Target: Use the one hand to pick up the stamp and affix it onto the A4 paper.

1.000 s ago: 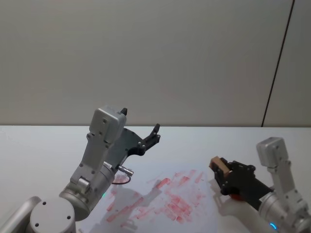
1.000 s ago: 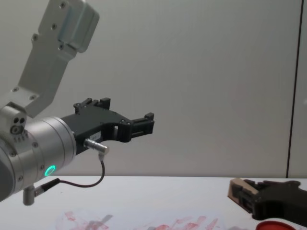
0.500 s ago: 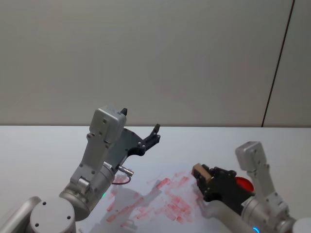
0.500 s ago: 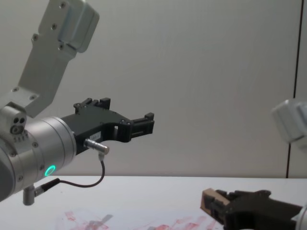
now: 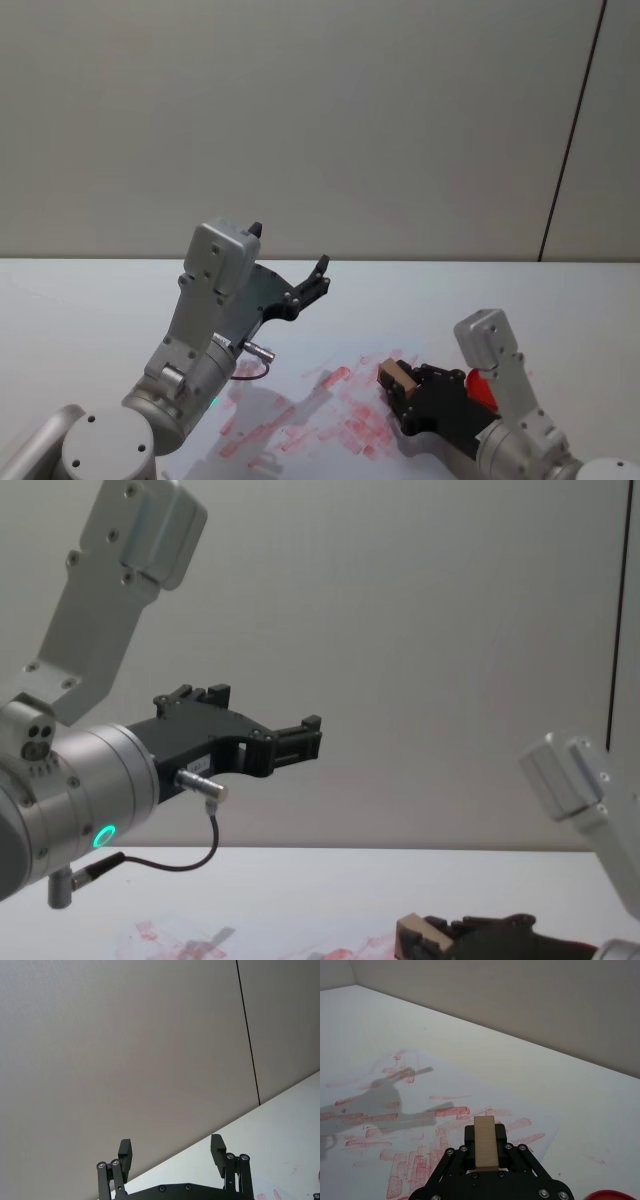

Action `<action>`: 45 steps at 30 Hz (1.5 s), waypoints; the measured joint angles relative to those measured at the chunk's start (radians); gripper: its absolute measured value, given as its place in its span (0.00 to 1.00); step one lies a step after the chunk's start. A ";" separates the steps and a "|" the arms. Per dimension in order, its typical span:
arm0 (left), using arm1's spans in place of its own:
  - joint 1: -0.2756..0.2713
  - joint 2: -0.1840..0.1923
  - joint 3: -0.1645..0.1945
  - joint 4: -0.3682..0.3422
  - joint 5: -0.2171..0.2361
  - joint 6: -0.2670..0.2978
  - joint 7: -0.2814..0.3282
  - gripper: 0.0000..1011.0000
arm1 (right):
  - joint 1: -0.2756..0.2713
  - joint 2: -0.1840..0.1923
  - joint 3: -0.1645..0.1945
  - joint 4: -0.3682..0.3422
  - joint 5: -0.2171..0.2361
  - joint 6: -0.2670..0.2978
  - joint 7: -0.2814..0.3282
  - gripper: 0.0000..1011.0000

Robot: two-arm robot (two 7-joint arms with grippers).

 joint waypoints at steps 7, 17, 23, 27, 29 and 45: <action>0.000 0.000 0.000 0.000 0.000 0.000 0.000 0.99 | 0.005 -0.005 -0.005 0.017 -0.012 0.006 -0.002 0.21; 0.000 0.000 0.000 0.000 0.000 0.000 0.000 0.99 | 0.010 -0.008 -0.008 0.028 -0.023 0.013 -0.004 0.21; 0.000 0.000 0.000 0.000 0.000 0.000 0.000 0.99 | 0.010 -0.008 -0.008 0.028 -0.025 0.018 -0.003 0.21; 0.000 0.000 0.000 0.000 0.000 0.000 0.000 0.99 | 0.010 -0.007 -0.008 0.027 -0.025 0.019 -0.003 0.21; 0.000 0.000 0.000 0.000 0.000 0.000 0.000 0.99 | 0.009 -0.007 -0.008 0.025 -0.022 0.020 -0.003 0.21; 0.000 0.000 0.000 0.000 0.000 0.000 0.000 0.99 | 0.005 0.013 0.024 -0.044 0.050 0.009 -0.038 0.21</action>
